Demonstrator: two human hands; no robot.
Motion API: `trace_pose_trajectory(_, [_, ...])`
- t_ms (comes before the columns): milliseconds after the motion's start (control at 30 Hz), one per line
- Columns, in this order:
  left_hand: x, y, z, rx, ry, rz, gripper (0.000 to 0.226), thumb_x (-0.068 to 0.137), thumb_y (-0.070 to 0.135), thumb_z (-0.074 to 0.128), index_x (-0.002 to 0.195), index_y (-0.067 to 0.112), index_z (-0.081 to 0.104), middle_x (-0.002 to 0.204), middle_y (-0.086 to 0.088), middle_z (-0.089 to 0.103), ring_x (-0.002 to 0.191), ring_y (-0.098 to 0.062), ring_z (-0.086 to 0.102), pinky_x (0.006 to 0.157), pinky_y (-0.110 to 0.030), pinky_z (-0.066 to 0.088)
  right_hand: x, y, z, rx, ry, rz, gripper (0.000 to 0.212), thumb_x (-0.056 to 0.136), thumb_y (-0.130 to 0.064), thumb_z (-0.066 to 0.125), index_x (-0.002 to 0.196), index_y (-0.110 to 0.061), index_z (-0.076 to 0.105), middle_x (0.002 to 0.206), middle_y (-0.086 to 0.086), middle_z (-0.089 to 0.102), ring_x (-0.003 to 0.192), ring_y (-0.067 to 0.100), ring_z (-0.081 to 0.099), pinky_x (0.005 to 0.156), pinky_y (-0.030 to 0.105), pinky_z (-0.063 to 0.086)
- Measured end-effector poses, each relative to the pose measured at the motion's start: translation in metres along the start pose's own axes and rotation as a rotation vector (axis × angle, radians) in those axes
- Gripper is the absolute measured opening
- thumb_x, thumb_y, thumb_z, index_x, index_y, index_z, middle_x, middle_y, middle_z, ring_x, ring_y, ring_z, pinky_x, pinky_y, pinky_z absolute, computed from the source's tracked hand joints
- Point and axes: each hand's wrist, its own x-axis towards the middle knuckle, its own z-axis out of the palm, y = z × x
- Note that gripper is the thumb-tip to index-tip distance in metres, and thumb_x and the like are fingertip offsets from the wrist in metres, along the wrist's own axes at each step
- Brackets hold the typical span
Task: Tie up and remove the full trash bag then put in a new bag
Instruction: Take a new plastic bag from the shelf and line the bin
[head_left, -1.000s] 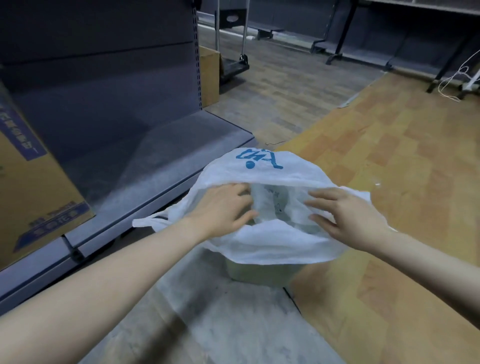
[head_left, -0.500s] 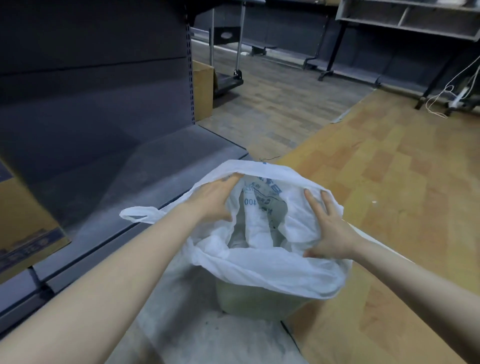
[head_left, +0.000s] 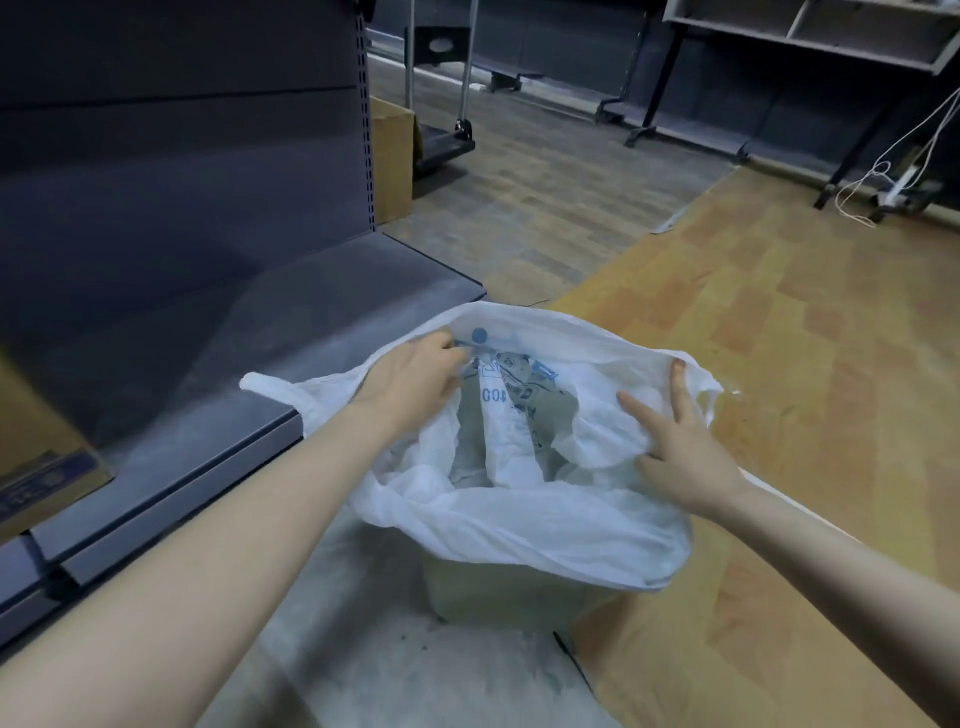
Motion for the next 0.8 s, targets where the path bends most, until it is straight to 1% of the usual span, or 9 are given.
trace_pose_trajectory(100, [0.000,-0.001,0.000,0.140,-0.034,-0.018,0.022,0.090,0.001,0.048,0.108,0.009,0.056,0.116,-0.008,0.052,0.096,-0.031,0.059,0.063,-0.036,0.036,-0.005,0.004,0.001,-0.090,0.034,-0.059,0.052,0.097,-0.018,0.038,0.144,-0.039,0.030,0.156,0.000,-0.025,0.147,0.029,0.005,0.073,0.033,0.045])
trace_pose_trajectory(167, [0.002,-0.005,-0.003,-0.030,-0.018,-0.008,0.017,0.094,0.008,0.047,0.105,0.010,0.060,0.120,-0.003,0.055,0.099,-0.029,0.059,0.065,-0.032,0.038,-0.008,0.010,-0.004,-0.046,0.032,-0.066,0.046,0.099,-0.021,0.036,0.141,-0.040,0.037,0.156,-0.005,-0.024,0.147,0.026,-0.002,0.084,0.040,0.046])
trace_pose_trajectory(267, [0.000,-0.004,-0.013,-0.361,-0.006,0.050,0.013,0.093,0.018,0.054,0.094,0.012,0.065,0.125,0.001,0.055,0.102,-0.024,0.058,0.086,-0.037,0.045,-0.012,0.020,-0.011,0.110,0.025,-0.119,0.036,0.100,-0.020,0.040,0.130,-0.033,0.054,0.152,-0.013,-0.026,0.147,0.018,-0.013,0.113,0.048,0.023])
trace_pose_trajectory(400, [-0.008,0.011,-0.034,-0.630,-0.087,0.096,0.007,0.086,0.021,0.065,0.079,0.017,0.066,0.103,-0.003,0.058,0.103,-0.021,0.050,0.100,-0.045,0.037,-0.017,0.027,-0.013,0.250,-0.026,-0.167,0.022,0.096,-0.032,0.047,0.096,-0.036,0.069,0.146,-0.021,-0.024,0.148,0.016,-0.008,0.116,0.051,0.018])
trace_pose_trajectory(467, [-0.013,0.011,-0.032,-0.598,-0.255,0.073,0.014,0.080,0.021,0.069,0.068,0.023,0.063,0.127,-0.001,0.050,0.122,-0.021,0.041,0.109,-0.046,0.029,-0.018,0.028,-0.016,0.321,-0.089,-0.168,0.027,0.095,-0.031,0.051,0.072,-0.038,0.064,0.149,-0.021,-0.019,0.147,0.009,-0.008,0.118,0.044,0.014])
trace_pose_trajectory(533, [-0.018,0.005,-0.021,-0.452,-0.387,0.045,0.023,0.081,0.026,0.067,0.059,0.026,0.062,0.150,0.003,0.034,0.136,-0.020,0.030,0.113,-0.046,0.023,-0.018,0.029,-0.021,0.398,-0.180,-0.134,0.027,0.096,-0.020,0.050,0.078,-0.028,0.068,0.154,-0.016,-0.014,0.141,-0.002,-0.014,0.116,0.030,0.006])
trace_pose_trajectory(633, [-0.023,-0.001,-0.006,-0.326,-0.257,0.042,0.030,0.089,0.031,0.062,0.065,0.014,0.065,0.144,-0.002,0.045,0.137,-0.013,0.032,0.107,-0.030,0.028,-0.012,0.029,-0.019,0.611,-0.294,-0.096,0.021,0.095,-0.029,0.049,0.101,-0.025,0.068,0.154,-0.015,0.000,0.144,0.001,-0.008,0.117,0.030,0.003])
trace_pose_trajectory(733, [-0.023,-0.008,-0.004,-0.362,-0.086,-0.007,0.027,0.078,0.029,0.074,0.089,0.014,0.055,0.127,-0.003,0.050,0.123,-0.021,0.043,0.094,-0.033,0.039,0.000,0.022,-0.010,0.618,-0.224,-0.039,0.060,0.078,-0.070,0.051,0.105,-0.020,0.069,0.148,-0.012,0.036,0.143,0.010,0.023,0.118,0.040,0.019])
trace_pose_trajectory(800, [-0.021,-0.008,-0.001,-0.360,-0.098,-0.021,0.058,0.071,0.028,0.079,0.117,0.015,0.047,0.128,-0.001,0.045,0.120,-0.022,0.044,0.093,-0.031,0.039,0.007,0.015,-0.005,0.421,0.013,-0.112,0.023,0.087,-0.041,0.061,0.095,-0.020,0.066,0.132,-0.006,0.055,0.135,0.014,0.038,0.106,0.037,0.035])
